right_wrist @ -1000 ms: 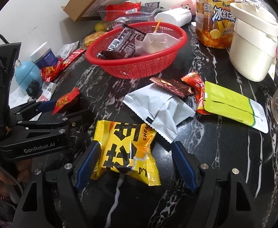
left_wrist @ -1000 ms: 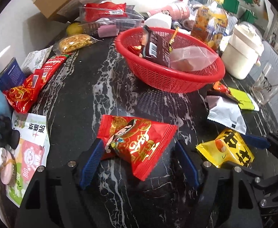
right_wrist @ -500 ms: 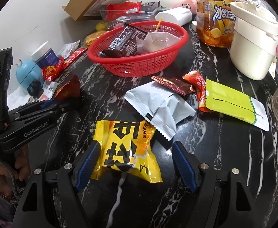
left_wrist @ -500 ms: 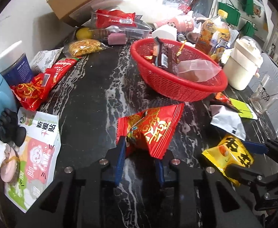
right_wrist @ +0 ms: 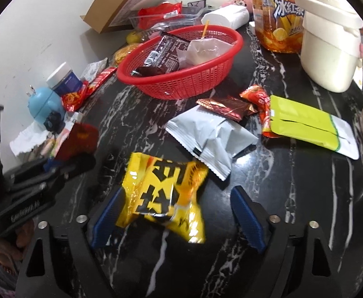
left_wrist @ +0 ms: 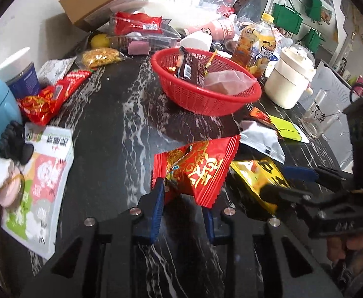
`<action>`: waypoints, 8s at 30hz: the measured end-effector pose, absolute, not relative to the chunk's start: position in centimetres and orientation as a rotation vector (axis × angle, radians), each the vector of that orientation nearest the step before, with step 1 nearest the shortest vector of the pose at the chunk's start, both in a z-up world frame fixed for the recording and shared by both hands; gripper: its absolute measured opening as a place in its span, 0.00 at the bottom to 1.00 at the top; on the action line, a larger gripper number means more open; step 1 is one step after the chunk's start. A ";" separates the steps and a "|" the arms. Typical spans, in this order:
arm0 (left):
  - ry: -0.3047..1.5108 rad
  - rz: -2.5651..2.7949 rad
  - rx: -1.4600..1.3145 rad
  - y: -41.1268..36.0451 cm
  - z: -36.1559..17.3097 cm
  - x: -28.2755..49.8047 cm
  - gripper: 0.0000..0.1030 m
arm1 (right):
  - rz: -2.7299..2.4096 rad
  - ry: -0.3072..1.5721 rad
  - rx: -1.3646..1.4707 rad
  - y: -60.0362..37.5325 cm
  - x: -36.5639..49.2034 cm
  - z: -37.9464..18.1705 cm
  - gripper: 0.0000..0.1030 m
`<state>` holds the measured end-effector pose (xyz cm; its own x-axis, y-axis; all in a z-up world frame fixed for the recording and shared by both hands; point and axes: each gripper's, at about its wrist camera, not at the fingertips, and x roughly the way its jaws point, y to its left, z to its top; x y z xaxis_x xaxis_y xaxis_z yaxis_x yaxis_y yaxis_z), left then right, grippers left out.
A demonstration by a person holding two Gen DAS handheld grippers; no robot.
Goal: Organize snacks
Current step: 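Grasp the red candy packet with the left gripper while the right grasps the yellow chip bag, then lift and carry the red packet and yellow bag with both grippers over the basket, then open both grippers to drop the red packet and yellow bag into the basket, then move both grippers back toward the white and green packets on the table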
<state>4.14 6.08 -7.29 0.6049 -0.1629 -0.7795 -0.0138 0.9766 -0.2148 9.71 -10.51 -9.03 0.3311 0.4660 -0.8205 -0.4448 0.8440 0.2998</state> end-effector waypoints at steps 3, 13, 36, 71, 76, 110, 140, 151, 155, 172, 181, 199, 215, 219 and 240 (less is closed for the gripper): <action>0.926 -0.088 -0.212 6.0 -7.4 3.7 0.27 | 0.596 1.071 0.008 -10.0 9.8 -9.1 0.86; 0.931 -0.077 -0.248 6.5 -7.6 2.9 0.27 | 0.558 1.009 -0.093 -8.4 8.2 -9.3 0.50; 0.915 -0.168 -0.224 3.6 -6.0 1.0 0.27 | 0.559 0.953 0.008 -12.7 3.7 -6.7 0.37; 0.628 -0.276 -0.173 0.1 5.0 4.2 0.27 | 0.577 0.691 -0.015 -15.3 4.3 4.5 0.37; 0.597 -0.260 -0.162 0.9 5.9 6.3 0.27 | 0.602 0.674 -0.018 -14.3 6.8 5.4 0.37; 0.678 -0.140 -0.047 4.3 1.5 20.5 0.27 | 0.628 0.754 -0.071 -7.6 22.6 1.5 0.37; 0.911 -0.086 -0.005 4.2 -4.5 23.8 0.27 | 0.585 0.930 -0.143 -6.7 24.8 -3.8 0.39; 0.955 -0.040 -0.009 3.7 -4.4 23.8 0.31 | 0.560 0.919 -0.128 -7.9 24.7 -2.6 0.50; 0.951 -0.037 -0.021 3.7 -3.6 23.3 0.32 | 0.550 0.907 -0.114 -8.5 24.2 -1.8 0.50; 0.764 -0.021 0.006 2.4 4.2 19.1 0.59 | 0.540 0.774 -0.102 -10.6 19.5 4.5 0.52; 0.644 -0.054 0.009 1.4 8.7 14.7 0.59 | 0.519 0.681 -0.117 -11.8 15.6 8.5 0.56; 0.555 -0.162 0.055 -2.2 11.2 7.9 0.78 | 0.477 0.584 -0.116 -14.8 7.6 11.2 0.65; 0.653 -0.252 0.047 -4.0 7.3 6.3 0.78 | 0.408 0.663 -0.054 -18.3 5.6 7.4 0.71; 0.691 -0.273 0.035 -4.3 5.6 6.5 0.78 | 0.393 0.704 -0.032 -19.2 5.7 5.7 0.71; 0.867 -0.294 -0.014 -4.1 -2.9 9.7 0.78 | 0.351 0.890 0.040 -20.8 7.4 -2.4 0.71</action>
